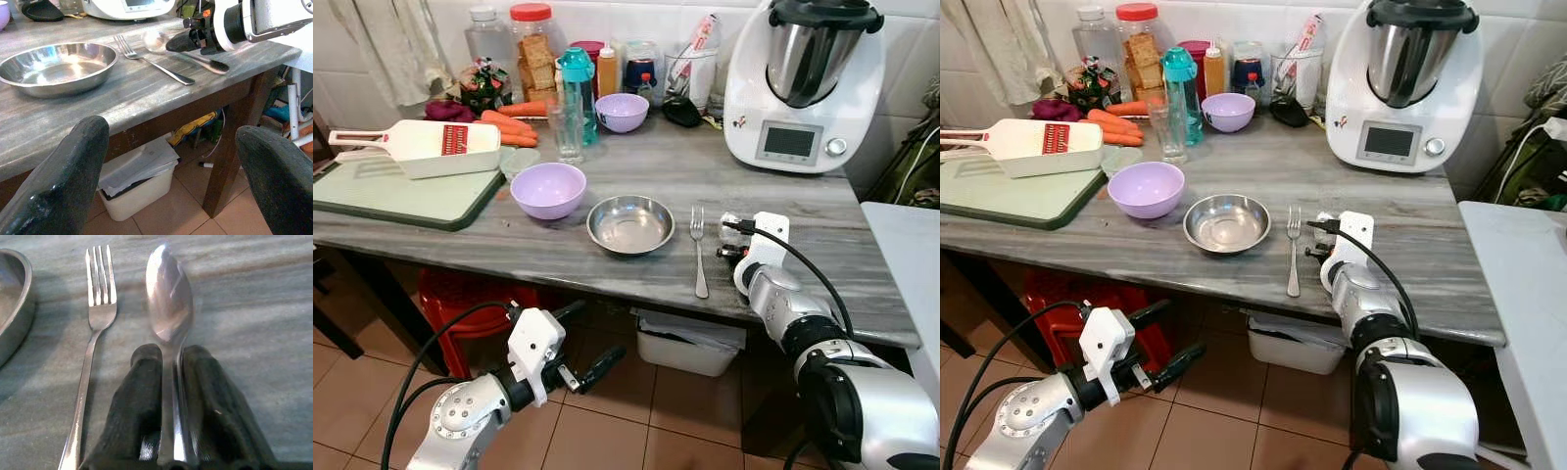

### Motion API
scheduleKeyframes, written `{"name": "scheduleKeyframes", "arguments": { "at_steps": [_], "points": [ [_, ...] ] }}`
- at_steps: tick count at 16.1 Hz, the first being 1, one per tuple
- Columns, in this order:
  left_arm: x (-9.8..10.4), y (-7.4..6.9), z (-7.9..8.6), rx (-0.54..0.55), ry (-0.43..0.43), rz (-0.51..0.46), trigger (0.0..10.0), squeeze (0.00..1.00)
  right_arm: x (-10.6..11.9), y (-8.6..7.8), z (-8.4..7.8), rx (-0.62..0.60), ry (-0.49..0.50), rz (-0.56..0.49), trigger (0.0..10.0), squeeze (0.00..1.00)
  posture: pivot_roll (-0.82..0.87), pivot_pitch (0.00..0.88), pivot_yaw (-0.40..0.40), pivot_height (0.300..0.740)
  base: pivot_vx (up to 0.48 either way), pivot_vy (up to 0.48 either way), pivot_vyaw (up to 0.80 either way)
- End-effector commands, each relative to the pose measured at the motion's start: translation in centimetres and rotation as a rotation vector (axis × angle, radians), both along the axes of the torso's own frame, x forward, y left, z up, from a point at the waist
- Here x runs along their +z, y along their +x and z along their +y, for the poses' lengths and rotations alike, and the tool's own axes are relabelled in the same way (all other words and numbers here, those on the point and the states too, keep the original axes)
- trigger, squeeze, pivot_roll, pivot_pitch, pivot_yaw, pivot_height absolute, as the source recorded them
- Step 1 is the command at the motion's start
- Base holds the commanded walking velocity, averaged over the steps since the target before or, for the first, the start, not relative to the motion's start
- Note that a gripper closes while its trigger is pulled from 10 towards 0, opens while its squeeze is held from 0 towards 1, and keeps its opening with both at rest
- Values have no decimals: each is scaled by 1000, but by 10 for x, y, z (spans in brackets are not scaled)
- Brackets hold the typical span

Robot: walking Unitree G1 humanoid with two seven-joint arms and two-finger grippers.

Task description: Setting the table

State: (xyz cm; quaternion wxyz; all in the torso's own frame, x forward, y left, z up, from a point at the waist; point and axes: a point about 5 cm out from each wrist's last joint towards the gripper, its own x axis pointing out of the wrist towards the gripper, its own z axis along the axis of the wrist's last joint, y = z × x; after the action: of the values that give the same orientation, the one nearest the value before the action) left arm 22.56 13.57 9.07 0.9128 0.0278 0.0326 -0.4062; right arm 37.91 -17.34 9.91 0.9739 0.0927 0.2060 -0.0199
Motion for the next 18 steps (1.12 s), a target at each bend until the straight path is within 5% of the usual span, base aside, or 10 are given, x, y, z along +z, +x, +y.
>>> {"name": "scheduleKeyframes", "arguments": {
  "at_steps": [1, 11, 18],
  "points": [
    [4, 0, 1, -3, 7, -13, 10000, 0, 0, 0, -1, -12, 11, -2, 10000, 1000, 100, 0, 21, 740, 0, 0, 0],
    [3, 1, -1, 0, 9, -18, 10000, 0, 13, 6, 2, -27, 38, -88, 10000, 1000, 100, 0, 12, 740, 0, 0, 0],
    [5, 5, -6, 21, -15, -38, 10000, 0, 7, -3, -5, -101, -44, -181, 10000, 1000, 89, 0, 2, 740, 0, 0, 0]
  ]
}}
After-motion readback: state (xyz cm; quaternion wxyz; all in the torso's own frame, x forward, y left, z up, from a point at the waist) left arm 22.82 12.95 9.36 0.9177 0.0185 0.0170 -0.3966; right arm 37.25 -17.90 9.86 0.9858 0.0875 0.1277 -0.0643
